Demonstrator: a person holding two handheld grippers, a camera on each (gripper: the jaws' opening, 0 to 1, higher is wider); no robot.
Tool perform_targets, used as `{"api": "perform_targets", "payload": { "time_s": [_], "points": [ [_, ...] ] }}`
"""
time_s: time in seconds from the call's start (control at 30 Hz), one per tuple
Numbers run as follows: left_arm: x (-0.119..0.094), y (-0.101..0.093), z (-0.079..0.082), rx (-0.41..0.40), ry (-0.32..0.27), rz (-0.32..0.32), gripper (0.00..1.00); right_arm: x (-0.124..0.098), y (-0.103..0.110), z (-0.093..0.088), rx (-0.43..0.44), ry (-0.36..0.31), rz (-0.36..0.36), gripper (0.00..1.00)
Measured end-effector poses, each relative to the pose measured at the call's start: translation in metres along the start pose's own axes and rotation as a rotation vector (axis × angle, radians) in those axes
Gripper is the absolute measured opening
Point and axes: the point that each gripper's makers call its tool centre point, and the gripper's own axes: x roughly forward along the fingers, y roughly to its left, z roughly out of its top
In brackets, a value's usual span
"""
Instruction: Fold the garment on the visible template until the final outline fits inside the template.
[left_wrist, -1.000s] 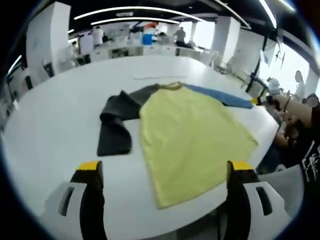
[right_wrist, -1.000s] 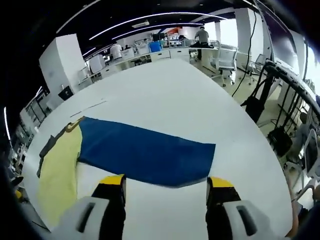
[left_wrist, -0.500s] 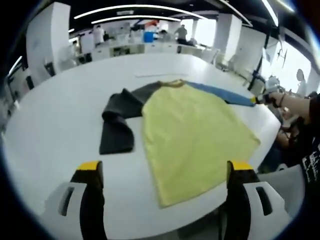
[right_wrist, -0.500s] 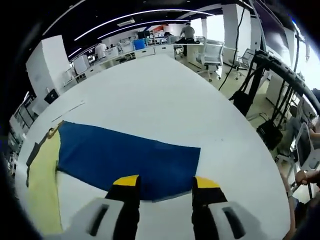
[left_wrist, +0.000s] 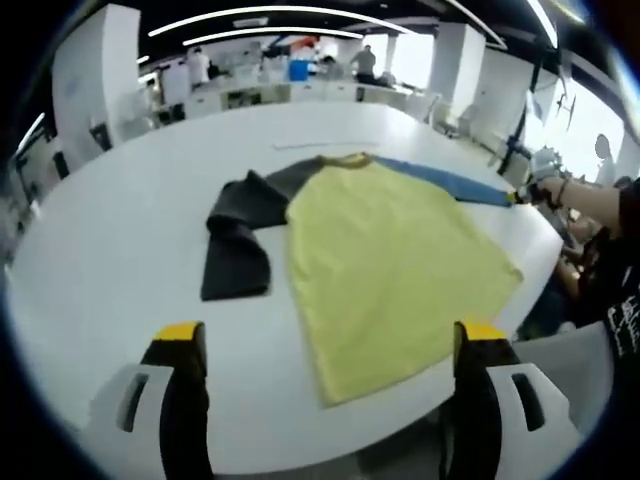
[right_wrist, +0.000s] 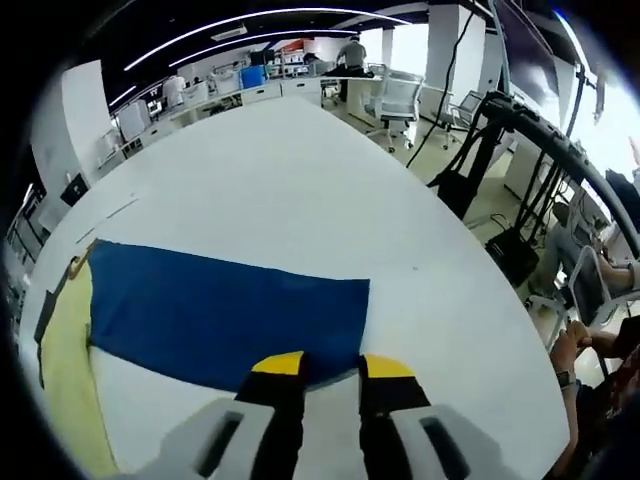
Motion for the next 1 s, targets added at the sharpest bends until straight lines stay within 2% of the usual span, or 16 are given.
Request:
{"api": "perform_targets", "payload": {
  "time_s": [0.1,0.2,0.43,0.53,1.0],
  "points": [
    [-0.001,0.002,0.000,-0.001,0.000,0.007,0.99,0.002,0.005,0.003,0.013,-0.013,0.017,0.01],
    [-0.002,0.004,0.001,-0.002,-0.003,0.011,0.99,0.003,0.003,0.005,-0.019,-0.014,0.001,0.00],
    [-0.001,0.002,0.001,0.006,-0.004,0.002,0.99,0.003,-0.004,0.015,-0.022,-0.018,-0.002,0.00],
    [0.000,0.000,0.001,-0.017,-0.007,-0.018,0.99,0.003,-0.002,0.018,-0.038,-0.018,0.002,0.00],
    [0.001,-0.002,0.001,0.009,0.004,-0.030,0.99,-0.007,0.010,0.017,-0.040,0.002,0.023,0.00]
  ]
}}
